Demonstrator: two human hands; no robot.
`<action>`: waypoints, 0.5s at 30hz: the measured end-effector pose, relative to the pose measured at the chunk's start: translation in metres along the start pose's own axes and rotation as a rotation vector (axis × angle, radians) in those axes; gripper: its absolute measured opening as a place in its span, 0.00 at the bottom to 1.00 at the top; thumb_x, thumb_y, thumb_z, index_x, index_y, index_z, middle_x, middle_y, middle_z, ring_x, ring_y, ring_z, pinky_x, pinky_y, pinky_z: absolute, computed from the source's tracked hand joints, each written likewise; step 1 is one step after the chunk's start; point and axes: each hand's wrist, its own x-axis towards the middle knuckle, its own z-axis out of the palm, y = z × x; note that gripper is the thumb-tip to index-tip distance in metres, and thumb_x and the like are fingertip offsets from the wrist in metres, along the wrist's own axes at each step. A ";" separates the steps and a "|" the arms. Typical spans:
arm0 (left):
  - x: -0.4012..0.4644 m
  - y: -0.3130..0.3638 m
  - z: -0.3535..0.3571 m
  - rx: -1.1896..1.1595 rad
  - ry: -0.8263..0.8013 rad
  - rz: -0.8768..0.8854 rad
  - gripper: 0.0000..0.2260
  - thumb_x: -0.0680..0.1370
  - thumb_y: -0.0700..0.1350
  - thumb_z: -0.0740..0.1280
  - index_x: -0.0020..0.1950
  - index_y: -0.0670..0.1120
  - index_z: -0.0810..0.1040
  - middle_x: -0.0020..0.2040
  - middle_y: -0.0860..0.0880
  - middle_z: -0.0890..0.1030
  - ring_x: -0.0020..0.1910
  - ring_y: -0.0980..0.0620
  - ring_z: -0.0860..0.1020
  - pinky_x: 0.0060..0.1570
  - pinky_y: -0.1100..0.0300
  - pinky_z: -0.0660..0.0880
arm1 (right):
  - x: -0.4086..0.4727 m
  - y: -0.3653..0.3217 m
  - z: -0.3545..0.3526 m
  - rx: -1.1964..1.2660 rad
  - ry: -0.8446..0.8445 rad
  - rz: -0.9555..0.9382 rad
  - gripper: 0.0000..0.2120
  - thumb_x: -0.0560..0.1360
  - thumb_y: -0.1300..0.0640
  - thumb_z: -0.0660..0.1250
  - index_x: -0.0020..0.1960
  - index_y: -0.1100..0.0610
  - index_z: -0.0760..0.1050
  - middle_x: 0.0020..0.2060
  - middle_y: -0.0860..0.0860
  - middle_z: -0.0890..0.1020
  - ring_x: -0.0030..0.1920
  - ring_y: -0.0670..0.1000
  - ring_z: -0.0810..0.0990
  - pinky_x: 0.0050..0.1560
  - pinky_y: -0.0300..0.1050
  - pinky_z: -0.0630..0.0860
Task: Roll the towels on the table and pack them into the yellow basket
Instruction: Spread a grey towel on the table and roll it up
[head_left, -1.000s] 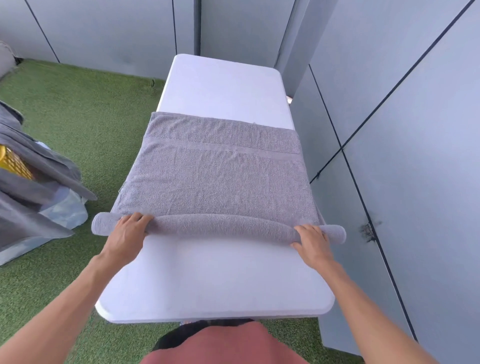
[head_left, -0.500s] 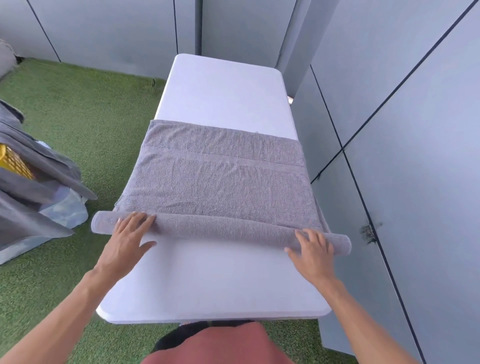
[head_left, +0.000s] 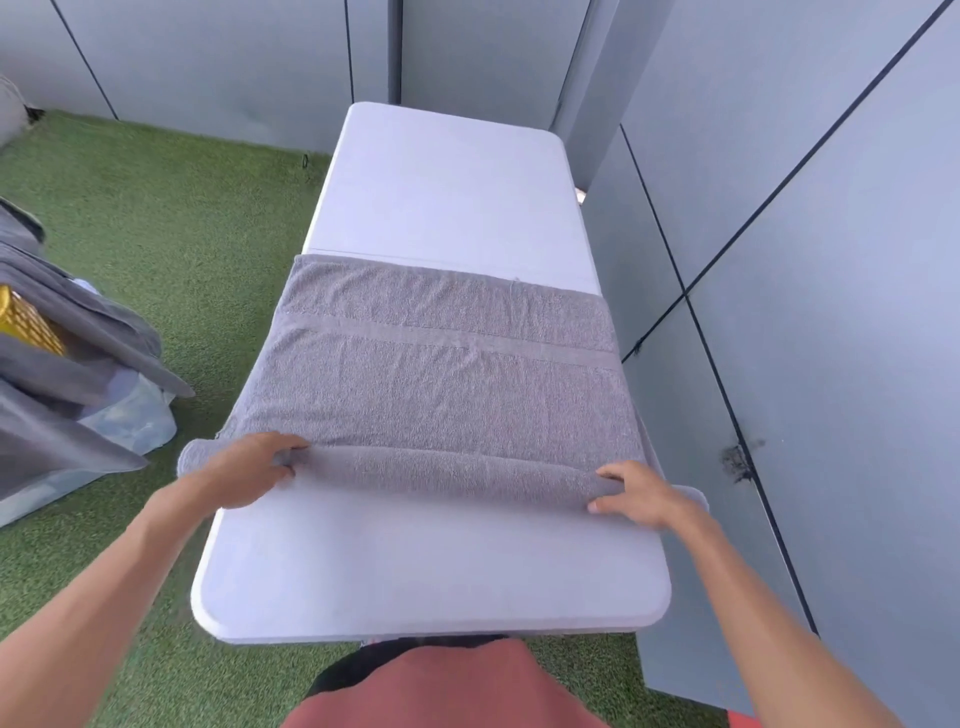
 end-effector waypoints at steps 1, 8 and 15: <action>0.000 0.001 -0.001 -0.045 0.077 0.019 0.19 0.76 0.37 0.68 0.66 0.47 0.75 0.60 0.43 0.77 0.57 0.42 0.75 0.54 0.55 0.69 | 0.002 0.000 -0.001 0.100 0.069 0.001 0.22 0.69 0.56 0.76 0.61 0.55 0.75 0.56 0.50 0.76 0.61 0.50 0.74 0.60 0.46 0.71; -0.016 -0.003 0.047 0.137 0.447 0.242 0.27 0.72 0.41 0.74 0.70 0.41 0.72 0.65 0.42 0.73 0.67 0.37 0.70 0.65 0.39 0.67 | -0.005 0.008 0.048 -0.287 0.671 -0.124 0.20 0.73 0.47 0.70 0.63 0.51 0.76 0.59 0.47 0.77 0.64 0.53 0.70 0.63 0.57 0.62; 0.010 0.005 0.023 0.218 0.354 0.183 0.25 0.67 0.37 0.77 0.63 0.40 0.77 0.53 0.42 0.79 0.55 0.36 0.76 0.59 0.43 0.72 | 0.014 -0.005 0.038 -0.343 0.473 -0.049 0.23 0.76 0.49 0.67 0.68 0.55 0.70 0.64 0.49 0.74 0.68 0.55 0.65 0.68 0.57 0.58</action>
